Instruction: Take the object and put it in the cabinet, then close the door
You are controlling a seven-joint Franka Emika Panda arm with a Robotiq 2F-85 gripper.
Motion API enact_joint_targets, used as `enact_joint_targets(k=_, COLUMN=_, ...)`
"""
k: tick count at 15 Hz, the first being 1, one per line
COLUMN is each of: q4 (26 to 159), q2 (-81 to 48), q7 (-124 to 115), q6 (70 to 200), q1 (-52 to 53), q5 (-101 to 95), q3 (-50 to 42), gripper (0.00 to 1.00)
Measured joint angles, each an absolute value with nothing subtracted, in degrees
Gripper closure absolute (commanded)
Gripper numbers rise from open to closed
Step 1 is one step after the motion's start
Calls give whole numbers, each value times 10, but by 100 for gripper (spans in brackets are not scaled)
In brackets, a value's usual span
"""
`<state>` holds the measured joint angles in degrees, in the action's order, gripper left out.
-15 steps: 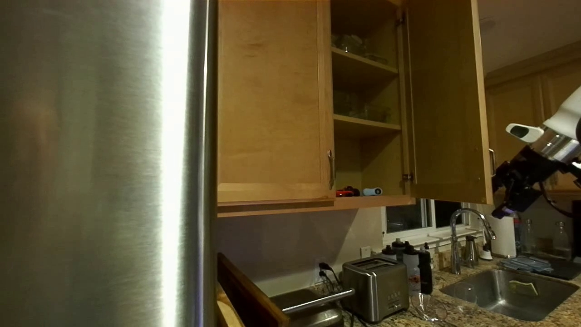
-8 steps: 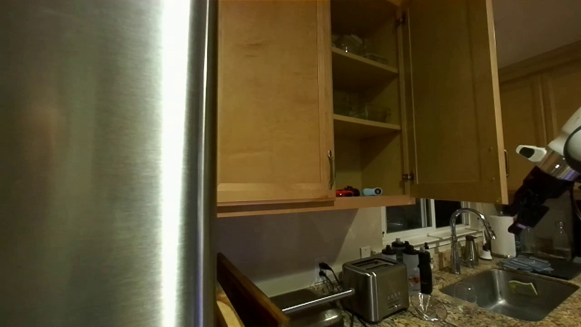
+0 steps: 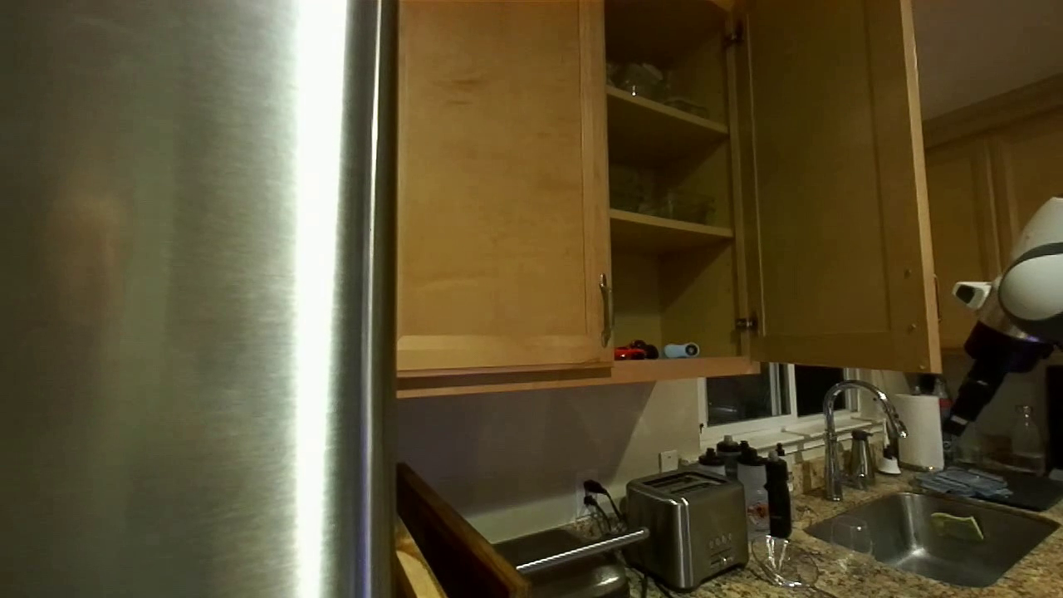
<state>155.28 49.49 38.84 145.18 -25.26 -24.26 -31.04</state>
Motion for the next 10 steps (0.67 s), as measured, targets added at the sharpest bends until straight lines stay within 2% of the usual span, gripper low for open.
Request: enact_joint_targets(k=10, q4=1551, q2=479, q7=381, q6=1597, q1=-243, q5=-237, q3=-304, gripper=0)
